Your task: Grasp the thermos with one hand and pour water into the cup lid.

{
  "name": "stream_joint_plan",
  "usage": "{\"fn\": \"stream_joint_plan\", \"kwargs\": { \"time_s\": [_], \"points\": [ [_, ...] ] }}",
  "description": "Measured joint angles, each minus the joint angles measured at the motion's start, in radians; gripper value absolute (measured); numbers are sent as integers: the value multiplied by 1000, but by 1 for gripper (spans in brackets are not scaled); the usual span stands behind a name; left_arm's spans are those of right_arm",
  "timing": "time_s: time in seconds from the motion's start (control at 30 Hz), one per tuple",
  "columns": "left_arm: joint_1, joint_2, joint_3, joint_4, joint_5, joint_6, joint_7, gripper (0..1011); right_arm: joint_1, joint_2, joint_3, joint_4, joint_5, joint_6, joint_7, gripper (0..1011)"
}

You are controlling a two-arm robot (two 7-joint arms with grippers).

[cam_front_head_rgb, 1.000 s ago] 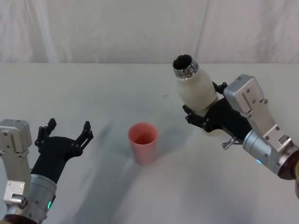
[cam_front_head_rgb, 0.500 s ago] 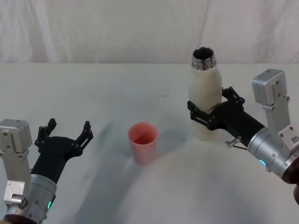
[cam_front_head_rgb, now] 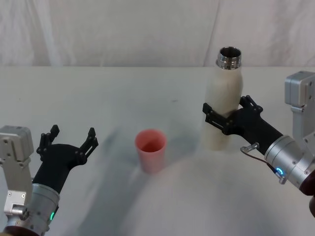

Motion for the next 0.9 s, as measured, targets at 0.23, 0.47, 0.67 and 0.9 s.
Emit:
{"fn": "stream_joint_plan", "kwargs": {
  "time_s": [0.23,0.47,0.67,0.9],
  "points": [
    [0,0,0,0,0,0,0,1001,5,12,-12,8,14,-23,-20,959],
    [0,0,0,0,0,0,0,1001,9,28,-24,14,25,-46,-32,959],
    [0,0,0,0,0,0,0,1001,15,38,-36,28,31,-63,-45,959],
    [0,0,0,0,0,0,0,1001,30,45,-53,60,49,-93,-57,959]
  ]
}}
